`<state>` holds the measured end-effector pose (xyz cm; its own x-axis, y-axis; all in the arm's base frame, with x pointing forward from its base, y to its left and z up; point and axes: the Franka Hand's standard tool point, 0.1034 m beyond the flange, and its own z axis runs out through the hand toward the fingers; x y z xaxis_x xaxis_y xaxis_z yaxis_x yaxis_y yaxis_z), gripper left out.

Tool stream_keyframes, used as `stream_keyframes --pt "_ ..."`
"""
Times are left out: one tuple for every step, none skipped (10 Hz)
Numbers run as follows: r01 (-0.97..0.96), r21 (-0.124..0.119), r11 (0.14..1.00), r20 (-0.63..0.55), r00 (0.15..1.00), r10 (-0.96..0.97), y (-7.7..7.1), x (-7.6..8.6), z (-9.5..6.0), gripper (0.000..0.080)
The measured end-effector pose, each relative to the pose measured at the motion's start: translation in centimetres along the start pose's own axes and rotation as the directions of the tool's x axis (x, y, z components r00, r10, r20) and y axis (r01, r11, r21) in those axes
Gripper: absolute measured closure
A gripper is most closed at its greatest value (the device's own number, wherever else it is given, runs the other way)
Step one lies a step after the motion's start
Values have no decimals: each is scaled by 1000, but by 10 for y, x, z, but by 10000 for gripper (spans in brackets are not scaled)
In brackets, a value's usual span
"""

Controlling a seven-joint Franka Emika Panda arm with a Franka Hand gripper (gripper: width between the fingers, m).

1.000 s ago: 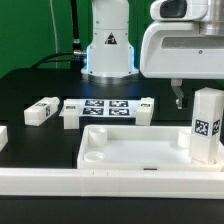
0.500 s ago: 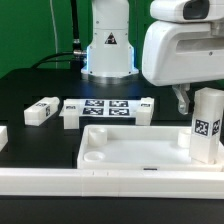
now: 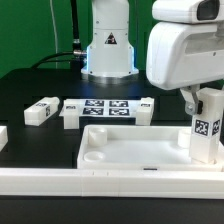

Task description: Assemble desk

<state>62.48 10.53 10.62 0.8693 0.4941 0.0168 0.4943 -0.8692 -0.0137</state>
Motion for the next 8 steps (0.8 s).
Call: stream_keyframes --pt "0 0 1000 0 1000 0 0 0 0 515" --pt "0 0 1000 0 1000 0 0 0 0 511" --pt "-1 0 1000 0 1000 1 0 0 0 511" --pt "-22 0 1000 0 1000 22 0 0 0 511" --pt "-21 0 1000 0 1000 21 0 0 0 511" --pt "-111 12 994 -1 994 111 1 -1 0 511" --pt "-233 17 972 -2 972 233 1 -1 1 511" --pt "-349 16 937 -4 937 349 0 0 1 510"
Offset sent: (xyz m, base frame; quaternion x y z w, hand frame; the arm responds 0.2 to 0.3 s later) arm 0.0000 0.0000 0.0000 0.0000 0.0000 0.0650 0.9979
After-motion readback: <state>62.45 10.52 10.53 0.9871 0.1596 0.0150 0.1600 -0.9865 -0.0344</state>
